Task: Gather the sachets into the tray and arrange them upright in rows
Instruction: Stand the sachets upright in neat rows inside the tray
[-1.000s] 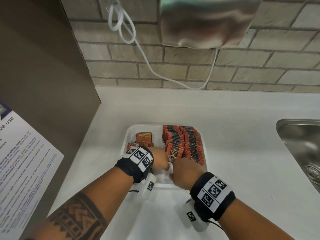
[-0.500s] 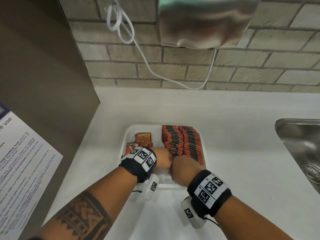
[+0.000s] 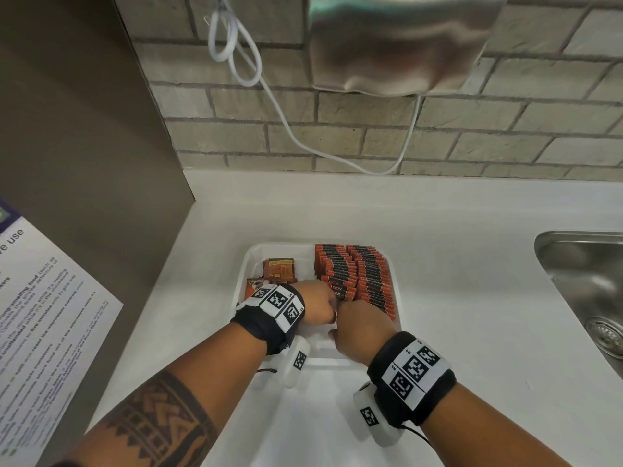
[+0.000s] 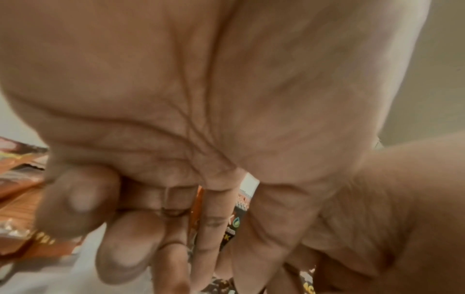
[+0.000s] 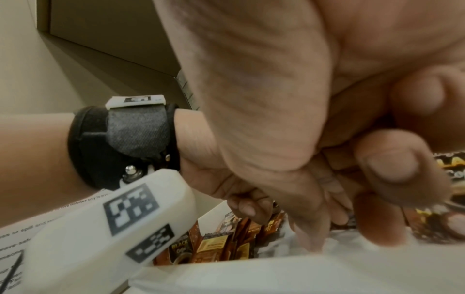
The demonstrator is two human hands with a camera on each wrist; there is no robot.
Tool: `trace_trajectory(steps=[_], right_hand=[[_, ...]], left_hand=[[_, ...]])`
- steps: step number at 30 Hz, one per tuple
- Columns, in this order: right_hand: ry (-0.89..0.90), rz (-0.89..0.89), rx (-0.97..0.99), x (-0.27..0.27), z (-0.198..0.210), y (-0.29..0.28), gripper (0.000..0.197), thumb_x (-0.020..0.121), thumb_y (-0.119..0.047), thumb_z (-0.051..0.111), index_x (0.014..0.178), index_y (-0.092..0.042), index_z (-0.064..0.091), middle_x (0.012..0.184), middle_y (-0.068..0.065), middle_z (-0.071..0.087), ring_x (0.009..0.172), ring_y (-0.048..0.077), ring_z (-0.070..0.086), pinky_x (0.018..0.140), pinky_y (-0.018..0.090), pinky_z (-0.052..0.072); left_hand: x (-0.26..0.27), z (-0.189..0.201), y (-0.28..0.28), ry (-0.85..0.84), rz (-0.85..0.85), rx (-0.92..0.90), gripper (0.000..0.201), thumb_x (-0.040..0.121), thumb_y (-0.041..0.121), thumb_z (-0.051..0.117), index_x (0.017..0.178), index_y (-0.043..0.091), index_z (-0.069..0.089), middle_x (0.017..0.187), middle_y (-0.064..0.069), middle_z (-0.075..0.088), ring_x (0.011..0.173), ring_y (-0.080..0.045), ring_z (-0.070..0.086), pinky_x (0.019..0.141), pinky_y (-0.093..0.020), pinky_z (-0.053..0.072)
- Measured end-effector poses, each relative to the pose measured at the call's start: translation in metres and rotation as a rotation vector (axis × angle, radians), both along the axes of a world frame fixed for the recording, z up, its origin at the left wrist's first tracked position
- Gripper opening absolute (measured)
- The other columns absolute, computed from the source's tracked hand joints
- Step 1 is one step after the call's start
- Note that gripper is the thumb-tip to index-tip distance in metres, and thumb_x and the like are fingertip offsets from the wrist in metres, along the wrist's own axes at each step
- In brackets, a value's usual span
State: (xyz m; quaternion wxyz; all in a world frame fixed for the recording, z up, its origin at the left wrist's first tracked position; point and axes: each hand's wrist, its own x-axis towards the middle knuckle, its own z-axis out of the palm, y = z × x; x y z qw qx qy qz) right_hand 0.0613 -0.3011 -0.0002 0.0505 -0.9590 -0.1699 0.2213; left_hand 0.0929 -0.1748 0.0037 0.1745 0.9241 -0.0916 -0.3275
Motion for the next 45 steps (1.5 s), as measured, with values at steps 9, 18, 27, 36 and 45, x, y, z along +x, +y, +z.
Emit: trace_trajectory(steps=[9, 18, 27, 36, 45], right_hand=[[-0.004, -0.015, -0.015, -0.005, 0.006, 0.001, 0.029, 0.099, -0.030, 0.057, 0.121, -0.013, 0.062, 0.100, 0.001, 0.064, 0.082, 0.018, 0.057, 0.075, 0.028, 0.049], [-0.023, 0.019, -0.017, -0.010, 0.015, 0.000, 0.037, 0.100, -0.033, 0.056, 0.130, -0.012, 0.056, 0.108, 0.003, 0.065, 0.089, 0.019, 0.060, 0.080, 0.029, 0.051], [-0.045, 0.020, 0.104, -0.016, 0.013, -0.004, 0.033, 0.099, -0.037, 0.057, 0.124, -0.016, 0.062, 0.112, 0.001, 0.067, 0.091, 0.018, 0.063, 0.080, 0.028, 0.053], [0.030, -0.091, 0.440, -0.001, 0.018, 0.033, 0.014, 0.097, -0.020, 0.055, 0.095, -0.017, 0.069, 0.094, -0.001, 0.070, 0.085, 0.016, 0.066, 0.078, 0.032, 0.058], [0.119, -0.203, 0.333, 0.057, 0.011, 0.112, 0.042, 0.099, -0.032, 0.052, 0.122, 0.004, 0.056, 0.111, 0.015, 0.065, 0.100, 0.028, 0.067, 0.068, 0.027, 0.044]], left_hand=[[0.001, -0.001, 0.000, -0.046, 0.057, -0.042, 0.026, 0.096, 0.017, 0.060, 0.119, 0.014, 0.073, 0.119, -0.003, 0.071, 0.108, -0.022, 0.064, 0.082, -0.026, 0.045], [0.003, -0.004, 0.004, -0.046, 0.069, -0.006, 0.021, 0.094, 0.018, 0.061, 0.107, 0.012, 0.076, 0.110, -0.004, 0.073, 0.103, -0.023, 0.066, 0.086, -0.031, 0.052], [-0.007, 0.017, 0.028, -0.103, 0.060, 0.063, 0.024, 0.095, 0.017, 0.052, 0.104, 0.008, 0.073, 0.107, -0.007, 0.071, 0.102, -0.025, 0.066, 0.094, -0.038, 0.055], [-0.035, 0.038, 0.112, -0.298, 0.388, -0.022, 0.017, 0.092, 0.017, 0.062, 0.108, 0.023, 0.066, 0.114, 0.001, 0.057, 0.111, -0.018, 0.057, 0.095, -0.029, 0.047], [-0.061, 0.017, 0.116, -0.237, 0.306, 0.106, 0.042, 0.088, 0.032, 0.067, 0.126, 0.020, 0.055, 0.135, -0.007, 0.042, 0.127, -0.032, 0.037, 0.105, -0.043, 0.042]])
